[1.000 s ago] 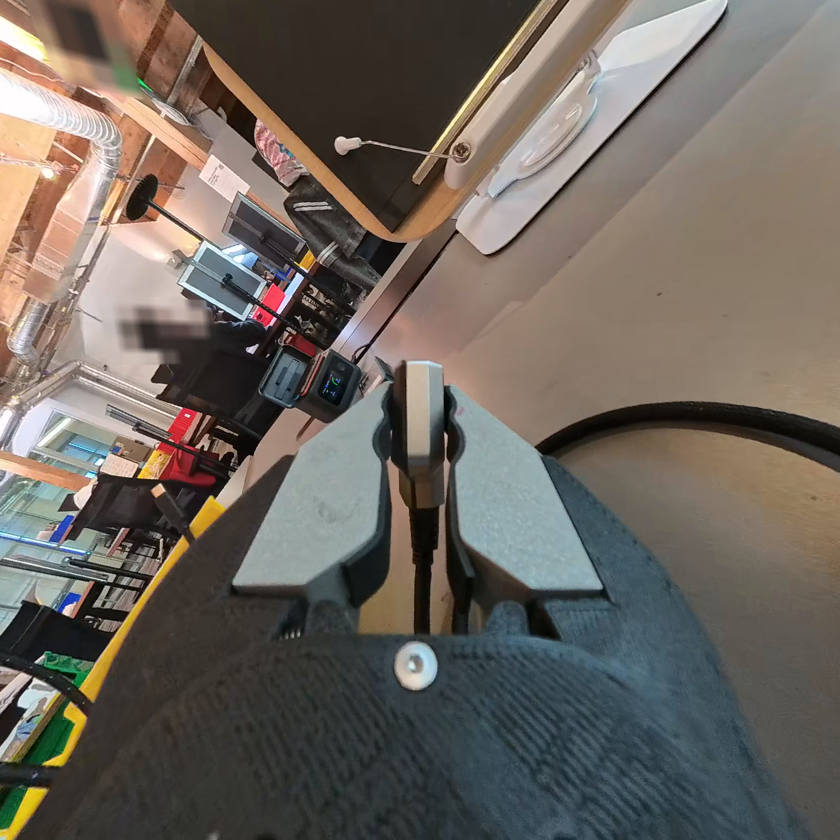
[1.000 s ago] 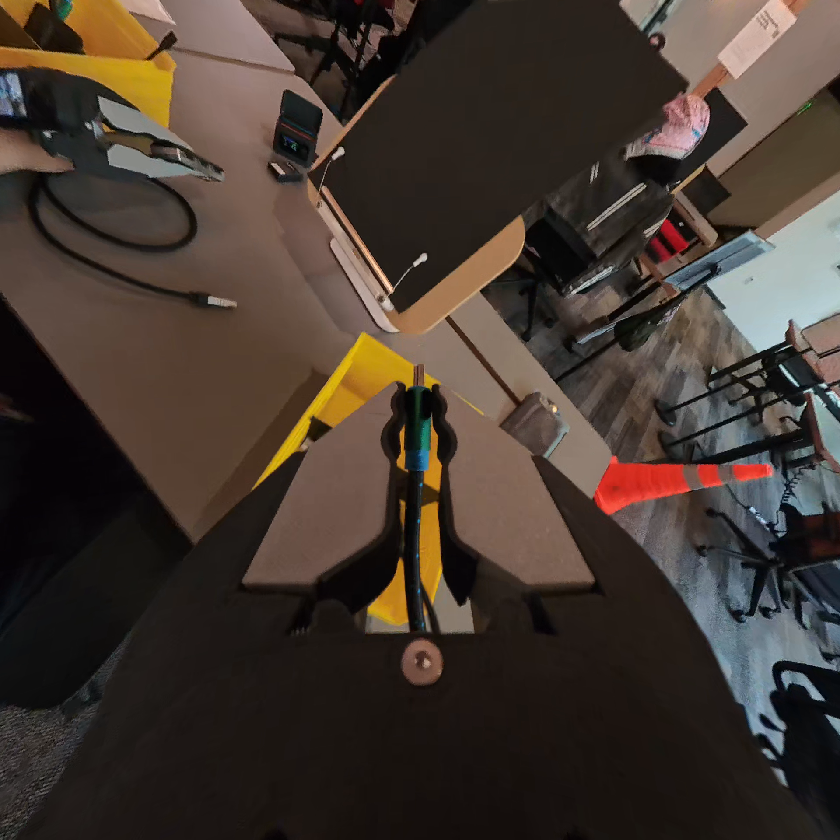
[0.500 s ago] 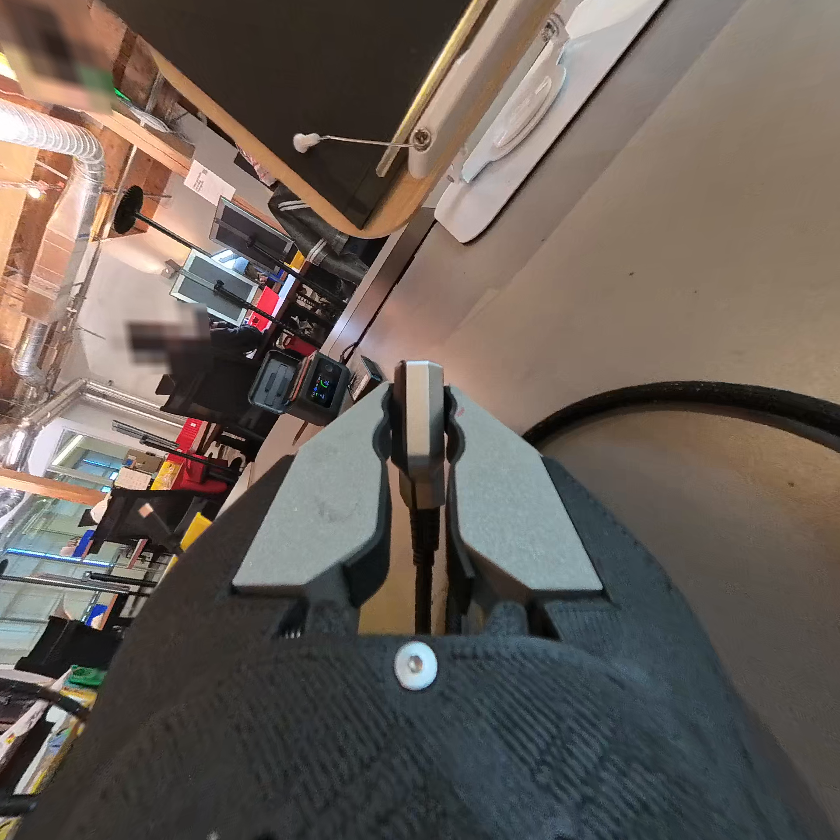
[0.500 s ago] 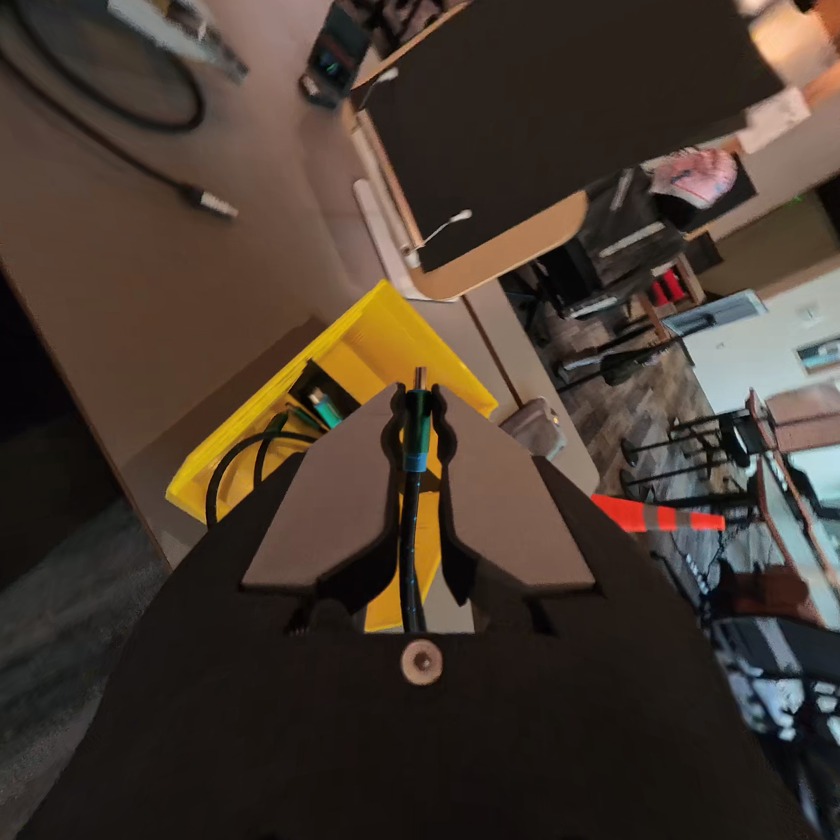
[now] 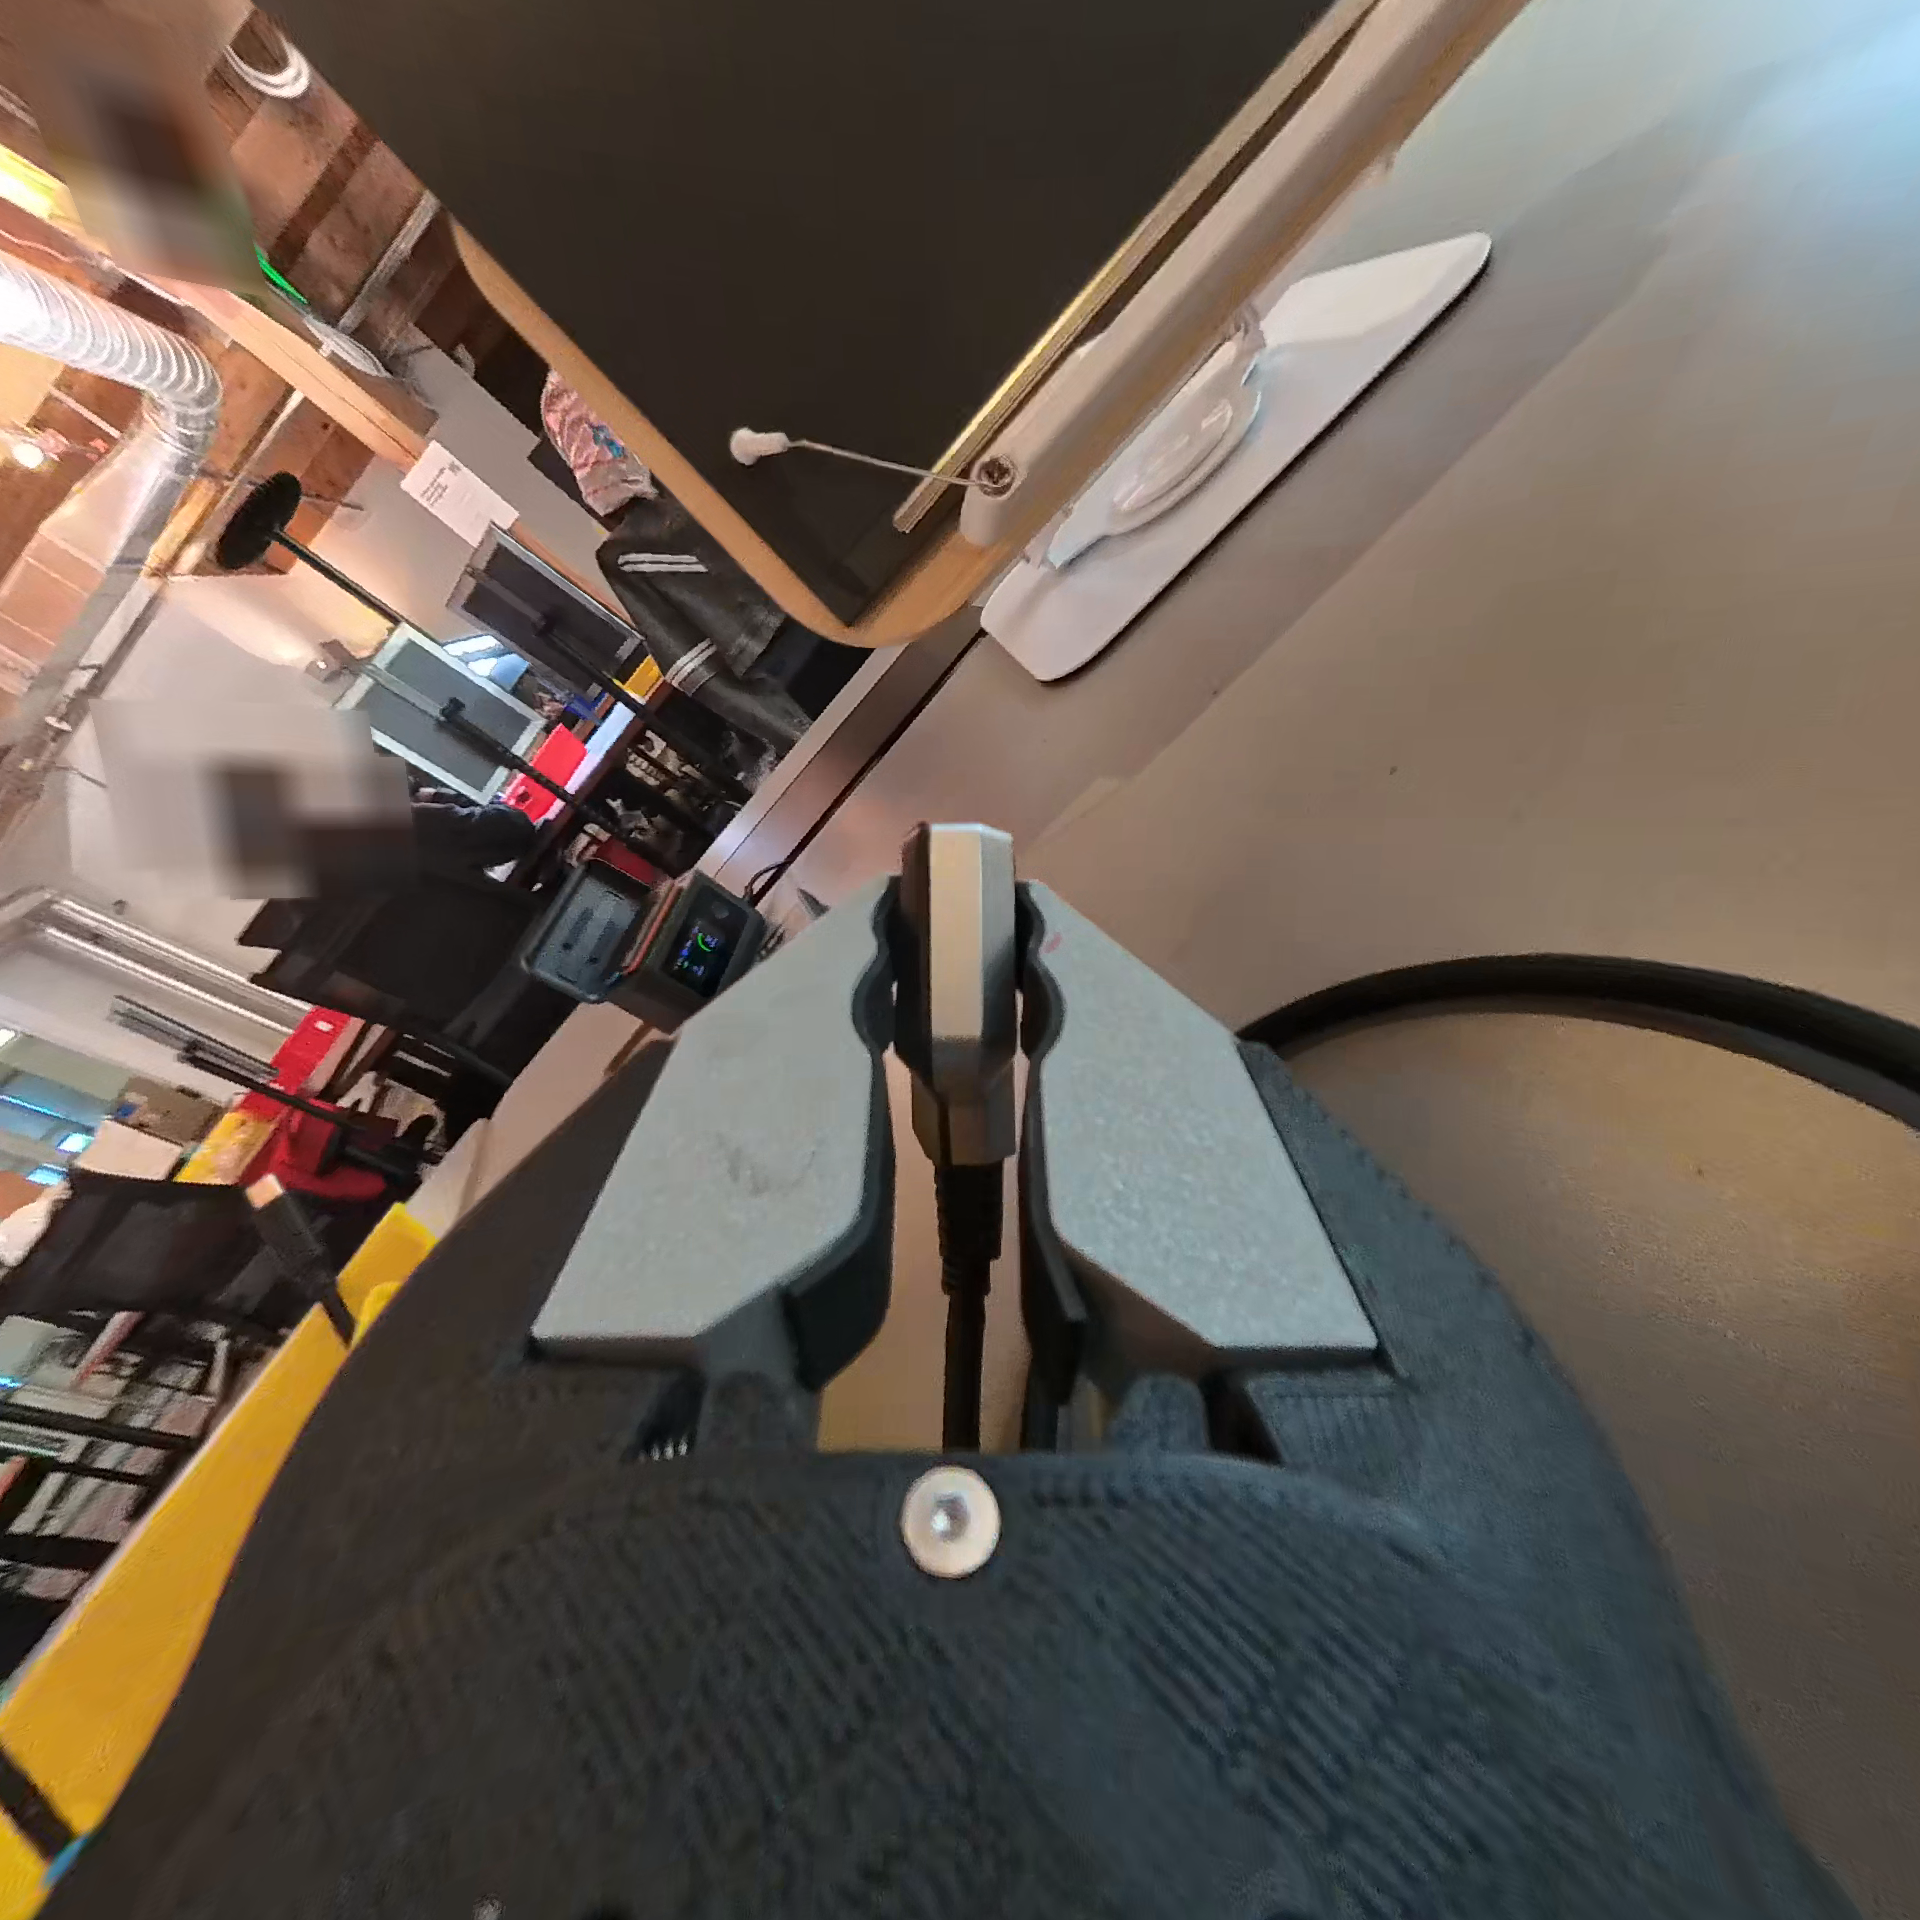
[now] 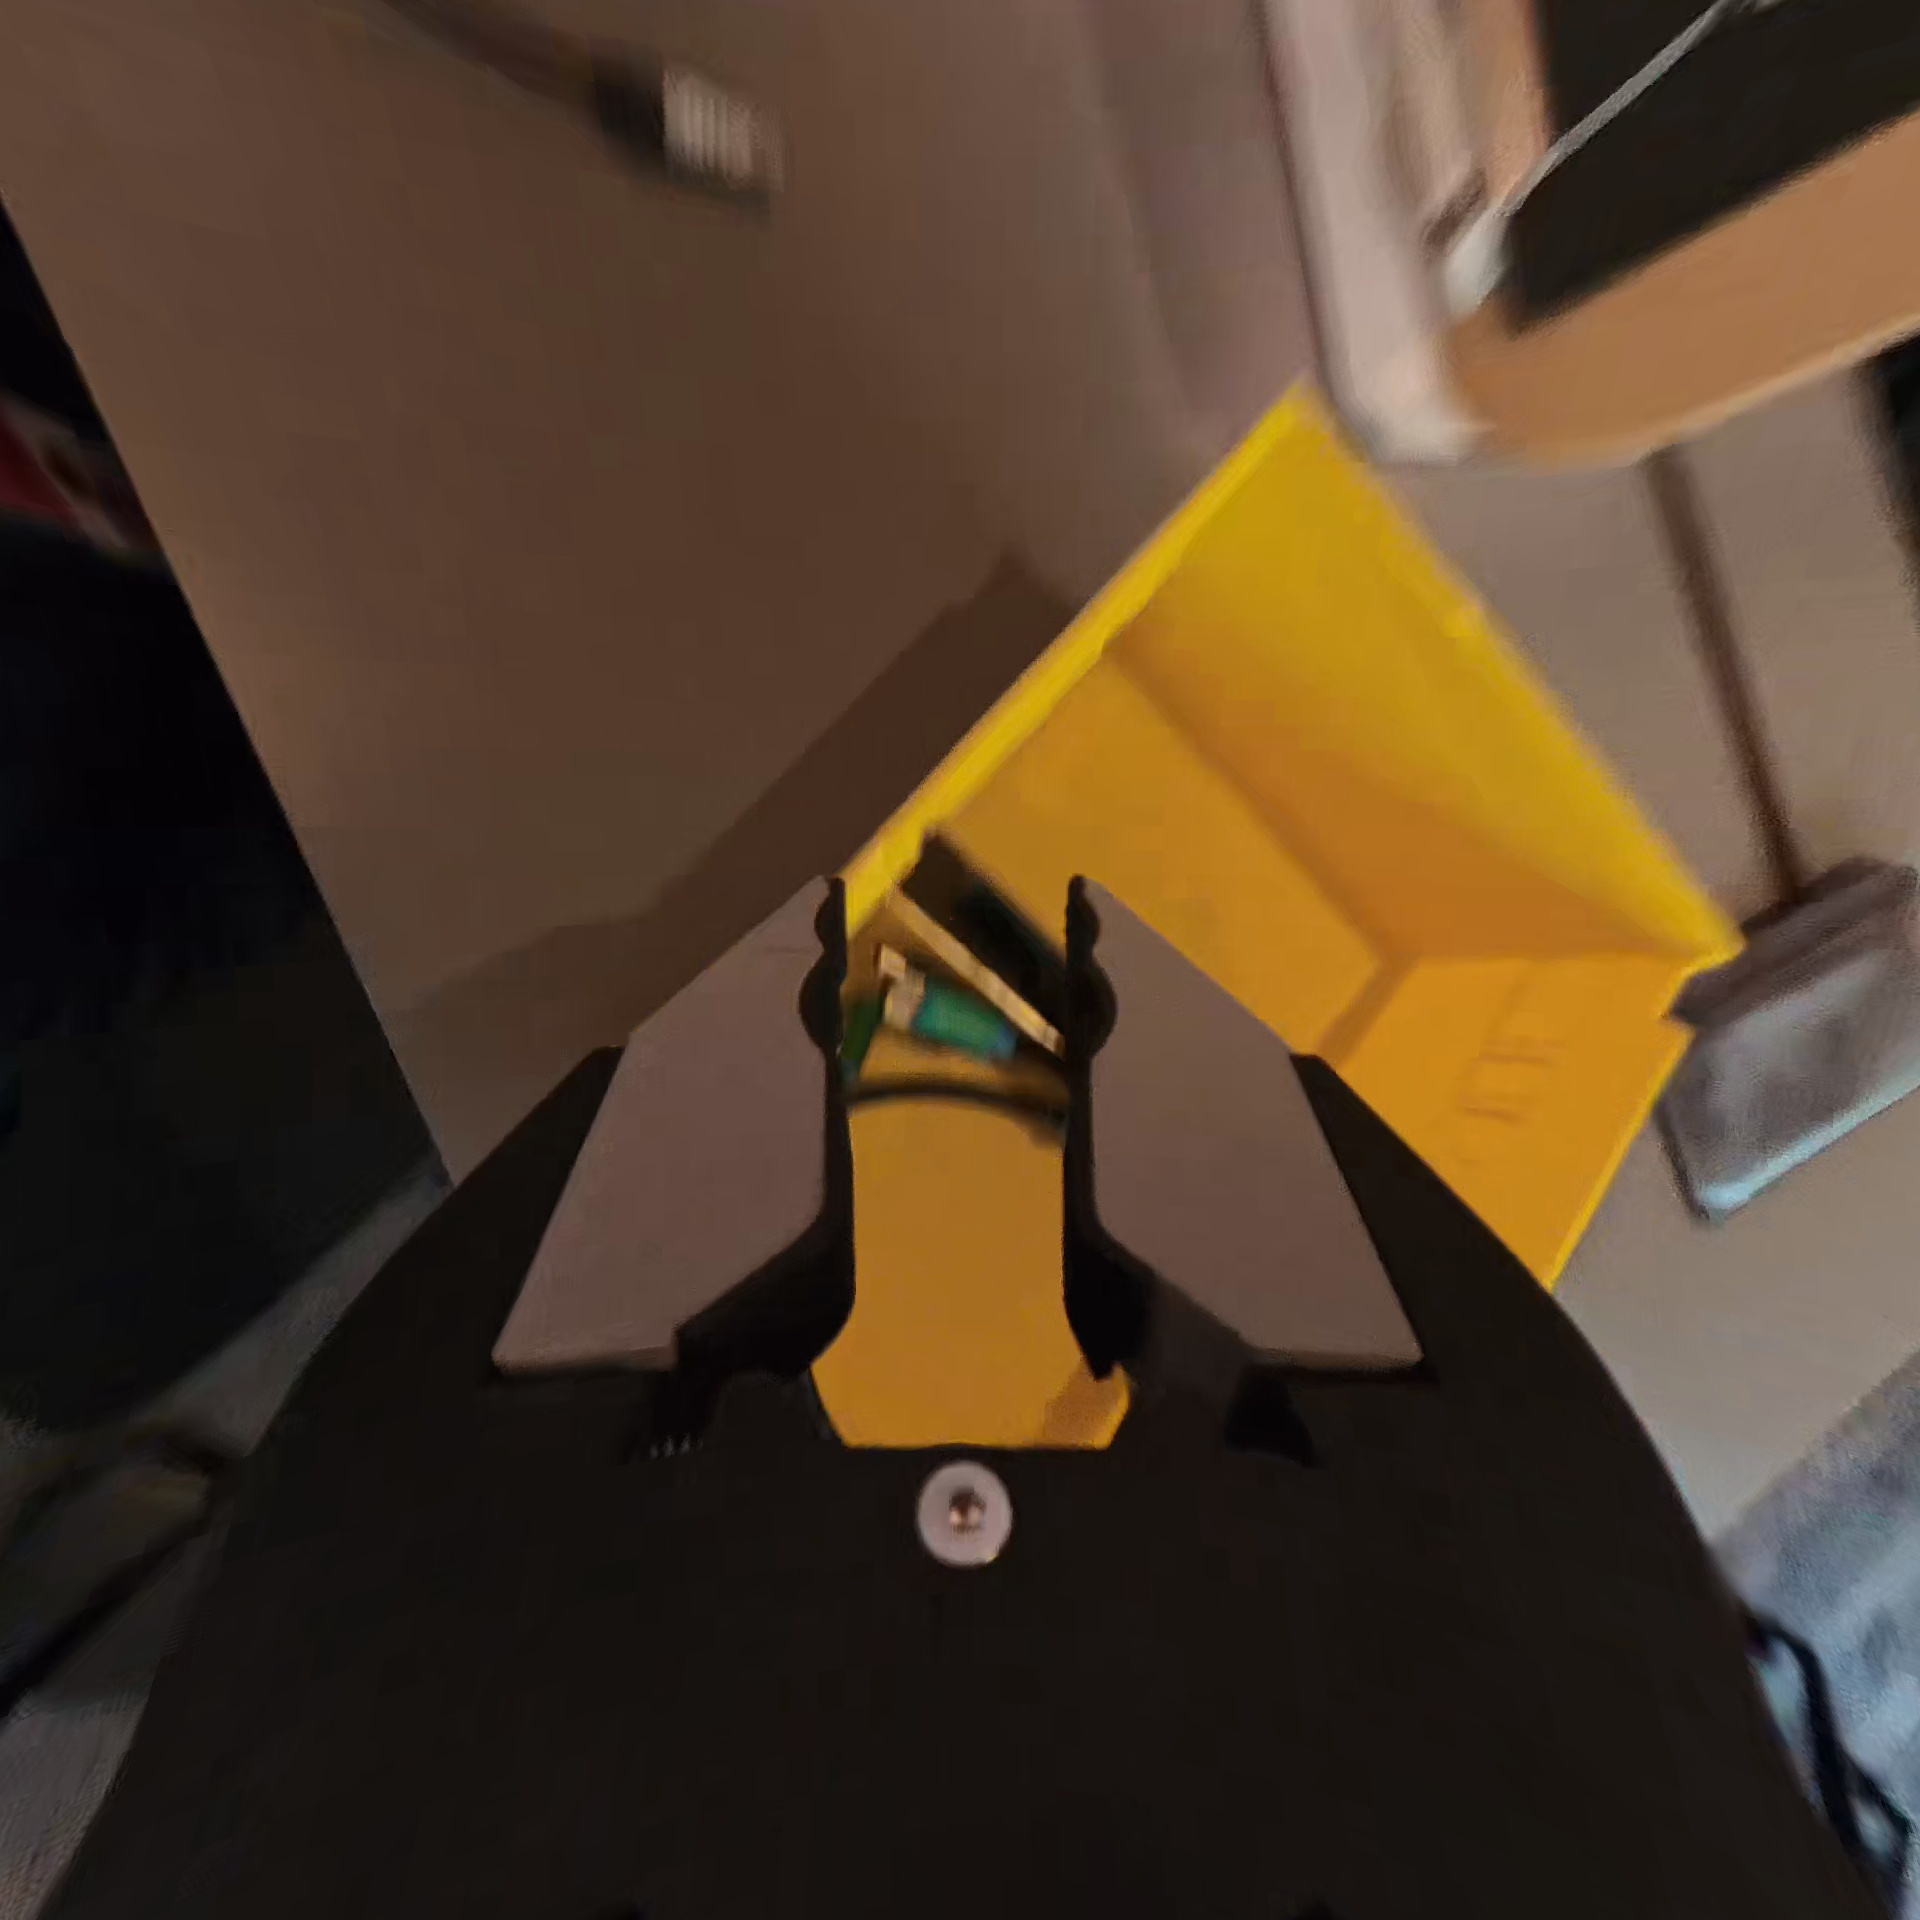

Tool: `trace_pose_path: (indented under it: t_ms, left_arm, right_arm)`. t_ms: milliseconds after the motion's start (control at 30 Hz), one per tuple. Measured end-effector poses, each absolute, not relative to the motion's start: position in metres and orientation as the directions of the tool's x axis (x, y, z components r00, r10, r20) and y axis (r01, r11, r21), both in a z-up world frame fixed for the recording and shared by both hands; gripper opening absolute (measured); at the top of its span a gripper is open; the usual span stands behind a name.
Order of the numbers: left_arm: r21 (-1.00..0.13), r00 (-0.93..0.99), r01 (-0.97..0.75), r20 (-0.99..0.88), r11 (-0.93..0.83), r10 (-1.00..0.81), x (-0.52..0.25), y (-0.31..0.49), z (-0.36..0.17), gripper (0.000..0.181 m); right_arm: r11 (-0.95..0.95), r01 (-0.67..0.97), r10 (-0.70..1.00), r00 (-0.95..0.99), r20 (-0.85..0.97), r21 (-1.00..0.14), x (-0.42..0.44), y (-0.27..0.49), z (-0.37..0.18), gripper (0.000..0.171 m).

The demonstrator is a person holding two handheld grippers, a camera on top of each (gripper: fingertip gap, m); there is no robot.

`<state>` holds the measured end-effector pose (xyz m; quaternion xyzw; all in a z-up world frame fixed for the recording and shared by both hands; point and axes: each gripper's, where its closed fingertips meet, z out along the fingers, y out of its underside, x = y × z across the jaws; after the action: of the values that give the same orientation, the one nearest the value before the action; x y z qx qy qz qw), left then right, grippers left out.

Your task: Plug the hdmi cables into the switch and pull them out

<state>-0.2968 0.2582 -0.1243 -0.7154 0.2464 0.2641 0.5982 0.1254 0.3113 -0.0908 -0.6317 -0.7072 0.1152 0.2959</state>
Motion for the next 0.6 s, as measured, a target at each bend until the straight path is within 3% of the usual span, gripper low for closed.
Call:
trace_pose_path:
  t_ms: [100,200,300,467,600]
  left_arm:
    - [-0.737,0.753,-0.652,-0.657,-0.179,-0.037,-0.3,0.259,-0.126,0.017]
    - [-0.752,0.765,-0.642,-0.64,-0.15,-0.073,-0.293,0.258,-0.126,0.017]
    - [-0.778,0.786,-0.617,-0.606,-0.116,-0.121,-0.284,0.257,-0.125,0.017]
    - [-0.806,0.75,-0.591,-0.562,0.028,-0.348,-0.241,0.241,-0.125,0.018]
    - [-0.891,0.727,-0.414,-0.448,0.187,-0.52,-0.198,0.215,-0.106,0.029]
  right_arm:
    - [0.178,0.662,0.966,0.023,0.257,-0.728,0.079,0.289,-0.031,0.042]
    - [0.174,0.576,0.98,-0.024,0.197,-0.798,0.019,0.246,-0.019,0.04]
    - [0.222,0.588,0.973,-0.188,0.135,-0.778,-0.046,0.195,-0.06,0.049]
    - [0.346,0.728,0.938,-0.286,0.197,-0.591,-0.109,0.19,-0.159,0.054]
    - [0.238,0.713,0.97,-0.212,0.122,-0.659,-0.136,0.203,-0.158,0.065]
